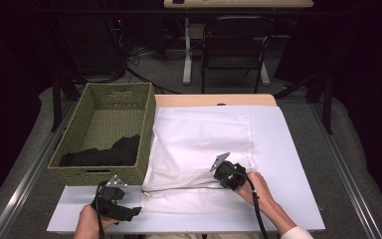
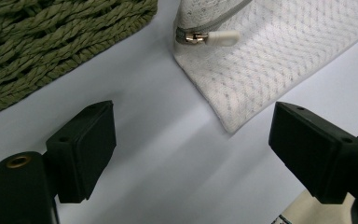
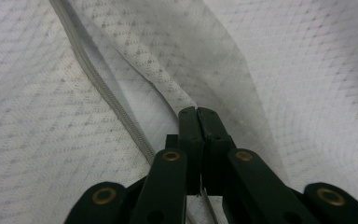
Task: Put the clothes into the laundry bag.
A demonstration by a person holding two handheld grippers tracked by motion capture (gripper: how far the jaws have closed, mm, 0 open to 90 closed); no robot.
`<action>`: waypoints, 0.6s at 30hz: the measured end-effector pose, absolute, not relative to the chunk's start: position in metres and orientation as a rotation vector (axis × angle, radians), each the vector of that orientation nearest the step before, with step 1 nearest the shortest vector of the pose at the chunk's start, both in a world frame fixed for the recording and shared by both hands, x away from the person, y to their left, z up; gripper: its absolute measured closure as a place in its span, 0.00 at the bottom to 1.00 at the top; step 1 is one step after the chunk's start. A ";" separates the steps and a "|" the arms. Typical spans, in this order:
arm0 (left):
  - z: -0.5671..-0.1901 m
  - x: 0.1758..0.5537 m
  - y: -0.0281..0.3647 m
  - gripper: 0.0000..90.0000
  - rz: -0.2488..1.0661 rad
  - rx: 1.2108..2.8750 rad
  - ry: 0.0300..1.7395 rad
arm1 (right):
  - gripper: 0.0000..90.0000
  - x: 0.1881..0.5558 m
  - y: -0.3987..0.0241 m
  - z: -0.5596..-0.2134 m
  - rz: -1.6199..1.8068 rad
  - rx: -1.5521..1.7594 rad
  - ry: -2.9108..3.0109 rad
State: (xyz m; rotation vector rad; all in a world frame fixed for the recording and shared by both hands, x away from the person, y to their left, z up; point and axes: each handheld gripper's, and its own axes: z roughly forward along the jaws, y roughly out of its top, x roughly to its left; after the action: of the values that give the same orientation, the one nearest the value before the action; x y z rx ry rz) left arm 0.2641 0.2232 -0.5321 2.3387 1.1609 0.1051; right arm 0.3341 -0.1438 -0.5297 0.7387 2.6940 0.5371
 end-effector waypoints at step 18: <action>-0.531 0.263 0.222 0.17 0.101 2.336 1.135 | 0.76 0.346 -0.145 -0.533 0.605 0.779 2.760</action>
State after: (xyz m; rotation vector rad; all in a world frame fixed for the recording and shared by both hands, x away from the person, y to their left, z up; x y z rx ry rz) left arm 0.2635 0.2216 -0.5308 2.3365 1.1345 0.1012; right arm 0.3457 -0.1448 -0.5334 0.7793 2.7596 0.6050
